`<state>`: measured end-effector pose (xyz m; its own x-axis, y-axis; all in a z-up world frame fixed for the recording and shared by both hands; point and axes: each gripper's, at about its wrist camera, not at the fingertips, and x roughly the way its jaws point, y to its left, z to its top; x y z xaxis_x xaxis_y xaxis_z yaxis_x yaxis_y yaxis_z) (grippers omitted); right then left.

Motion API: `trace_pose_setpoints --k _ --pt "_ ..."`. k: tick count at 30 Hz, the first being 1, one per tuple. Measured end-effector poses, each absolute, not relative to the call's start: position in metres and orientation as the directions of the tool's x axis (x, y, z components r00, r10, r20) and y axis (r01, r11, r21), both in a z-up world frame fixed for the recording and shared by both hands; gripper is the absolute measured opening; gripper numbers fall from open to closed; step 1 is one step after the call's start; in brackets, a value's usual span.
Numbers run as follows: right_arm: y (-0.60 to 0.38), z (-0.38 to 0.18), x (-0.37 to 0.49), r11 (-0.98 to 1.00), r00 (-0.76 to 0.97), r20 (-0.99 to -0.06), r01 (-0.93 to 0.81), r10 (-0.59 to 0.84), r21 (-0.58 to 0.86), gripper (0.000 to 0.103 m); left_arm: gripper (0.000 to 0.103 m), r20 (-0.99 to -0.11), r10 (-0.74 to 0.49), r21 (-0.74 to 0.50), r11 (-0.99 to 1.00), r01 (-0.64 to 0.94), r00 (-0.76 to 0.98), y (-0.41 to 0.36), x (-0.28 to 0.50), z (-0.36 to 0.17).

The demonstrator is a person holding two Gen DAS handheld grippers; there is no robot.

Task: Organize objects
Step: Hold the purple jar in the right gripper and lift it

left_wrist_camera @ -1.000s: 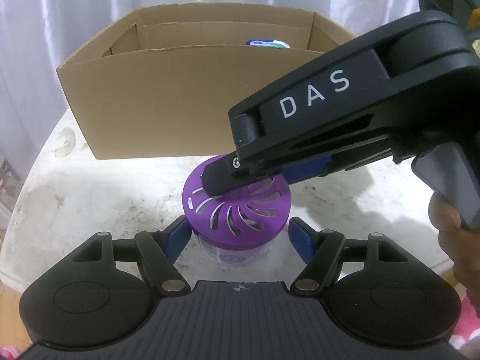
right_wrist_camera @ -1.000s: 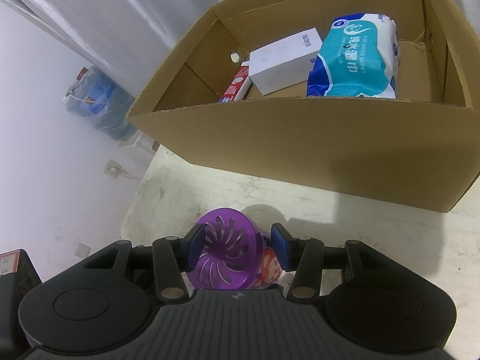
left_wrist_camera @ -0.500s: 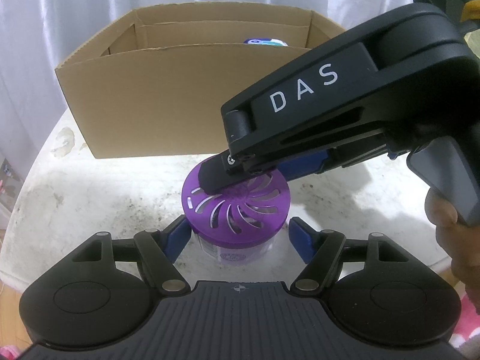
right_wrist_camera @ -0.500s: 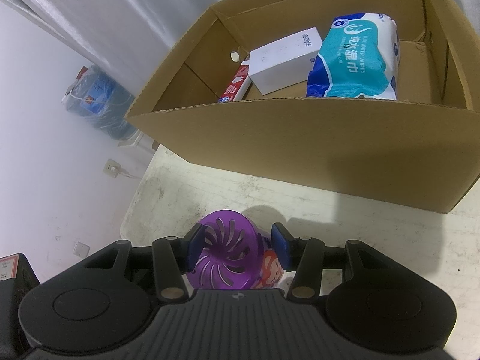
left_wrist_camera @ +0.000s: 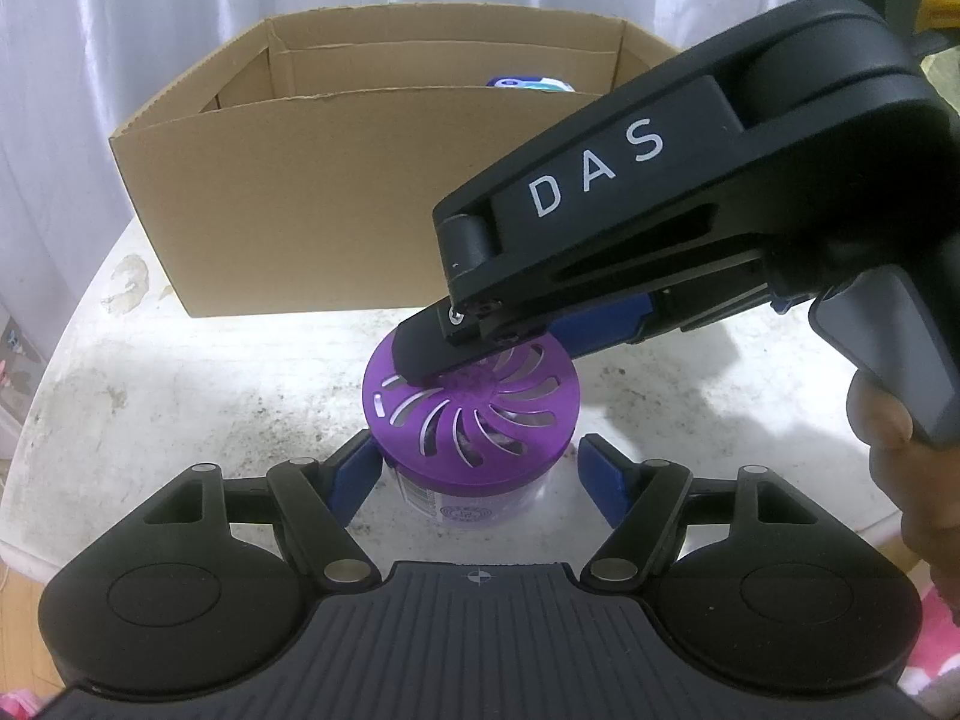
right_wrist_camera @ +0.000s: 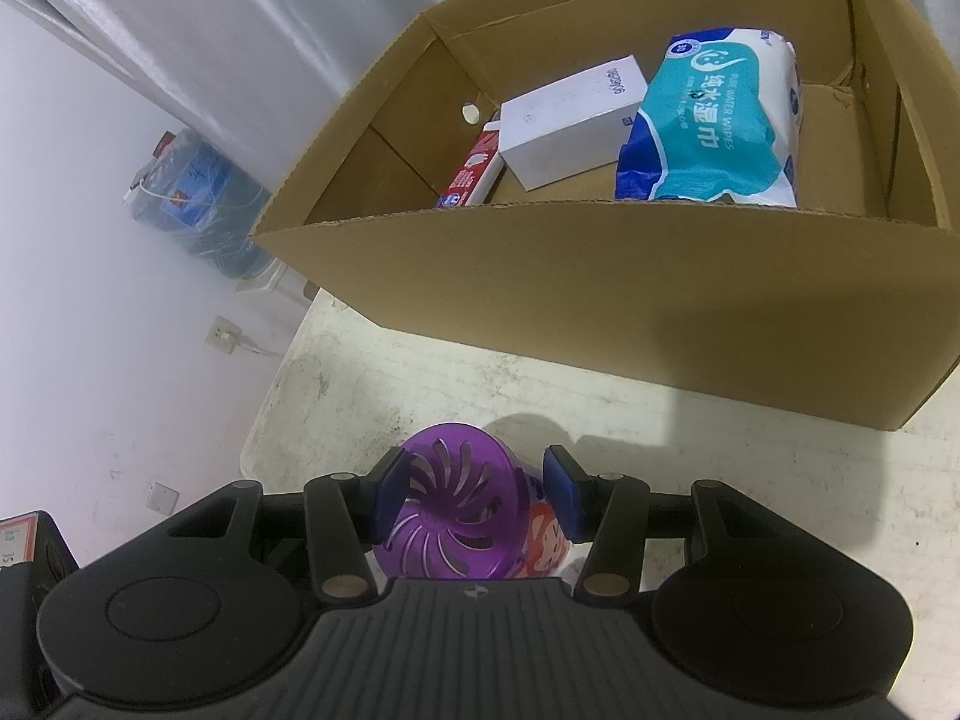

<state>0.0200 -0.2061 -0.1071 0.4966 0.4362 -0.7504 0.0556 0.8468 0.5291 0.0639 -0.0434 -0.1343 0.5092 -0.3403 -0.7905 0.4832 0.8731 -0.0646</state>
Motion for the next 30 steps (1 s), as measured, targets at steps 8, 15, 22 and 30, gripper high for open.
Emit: trace_pose_setpoints --k 8,15,22,30 --pt "-0.2060 -0.1072 0.0207 0.848 0.496 -0.751 0.055 0.436 0.528 0.053 0.072 -0.791 -0.340 -0.064 0.874 0.483 0.509 -0.0433 0.0640 -0.1340" --pt "-0.2057 -0.1073 0.0210 0.847 0.496 -0.751 0.056 0.436 0.529 0.053 0.072 -0.791 -0.339 -0.064 0.874 0.482 0.510 -0.0436 0.0639 -0.1344" --pt "-0.2058 -0.1074 0.0211 0.847 0.495 -0.752 0.056 0.436 0.528 0.053 0.072 -0.791 -0.339 -0.065 0.874 0.481 0.509 -0.0442 0.0634 -0.1345" --pt "-0.2061 -0.1079 0.0218 0.846 0.494 -0.751 0.059 0.437 0.530 0.053 0.072 -0.789 -0.343 -0.069 0.874 0.481 0.510 -0.0465 0.0617 -0.1371"
